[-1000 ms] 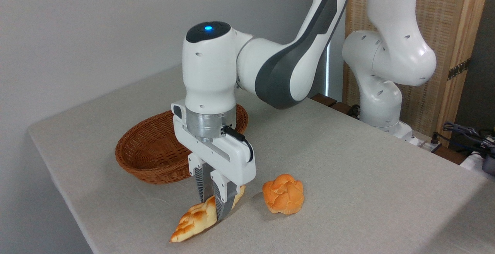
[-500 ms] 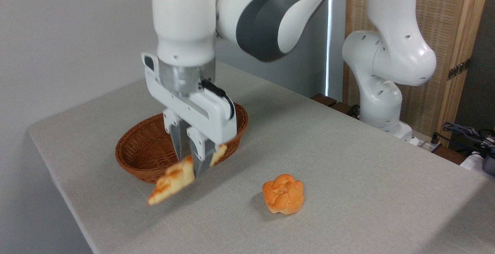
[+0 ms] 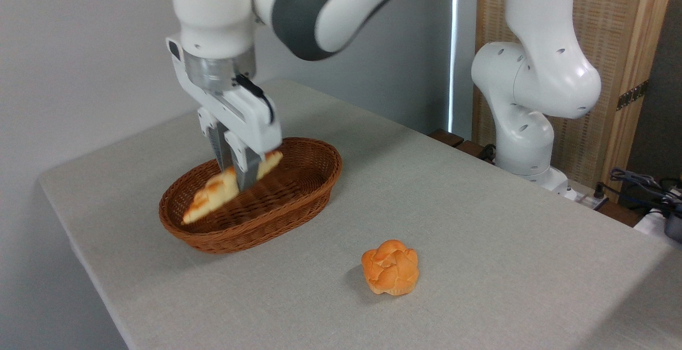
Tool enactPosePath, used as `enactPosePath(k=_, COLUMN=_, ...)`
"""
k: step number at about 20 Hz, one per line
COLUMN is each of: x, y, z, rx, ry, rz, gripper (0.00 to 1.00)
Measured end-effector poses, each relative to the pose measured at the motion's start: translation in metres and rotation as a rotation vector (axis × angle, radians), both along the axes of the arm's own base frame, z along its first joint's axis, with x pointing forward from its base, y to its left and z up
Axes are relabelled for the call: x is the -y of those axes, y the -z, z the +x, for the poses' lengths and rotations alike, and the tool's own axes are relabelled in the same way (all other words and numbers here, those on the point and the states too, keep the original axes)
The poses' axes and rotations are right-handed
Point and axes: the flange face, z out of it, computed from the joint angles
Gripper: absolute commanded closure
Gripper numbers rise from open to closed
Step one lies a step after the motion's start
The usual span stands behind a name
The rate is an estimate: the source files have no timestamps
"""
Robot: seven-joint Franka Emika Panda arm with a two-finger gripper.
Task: Put bread into the basket
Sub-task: 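Lift the braided loaf and carry it over the wicker basket, then lower the loaf into the basket and open the gripper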
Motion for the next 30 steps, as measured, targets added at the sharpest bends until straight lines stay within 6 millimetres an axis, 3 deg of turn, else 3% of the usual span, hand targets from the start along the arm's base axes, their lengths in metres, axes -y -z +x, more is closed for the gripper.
enactPosePath(k=3, x=0.031, y=0.004, z=-0.006, rx=-0.012, ry=0.043, rz=-0.001, gripper=0.48)
enactPosePath(k=7, x=0.055, y=0.019, z=-0.01, rx=-0.039, ry=0.084, rz=-0.002, gripper=0.44)
enactPosePath(k=13, x=0.06, y=0.045, z=-0.002, rx=-0.06, ry=0.085, rz=-0.006, gripper=0.21)
enactPosePath(k=16, x=0.061, y=0.047, z=-0.001, rx=-0.062, ry=0.085, rz=-0.006, gripper=0.17)
enactPosePath(k=20, x=0.062, y=0.047, z=-0.001, rx=-0.061, ry=0.087, rz=-0.006, gripper=0.02)
enactPosePath(k=26, x=0.062, y=0.046, z=-0.001, rx=-0.06, ry=0.087, rz=-0.005, gripper=0.0)
enactPosePath(k=30, x=0.052, y=0.033, z=-0.002, rx=-0.036, ry=0.085, rz=0.025, gripper=0.0)
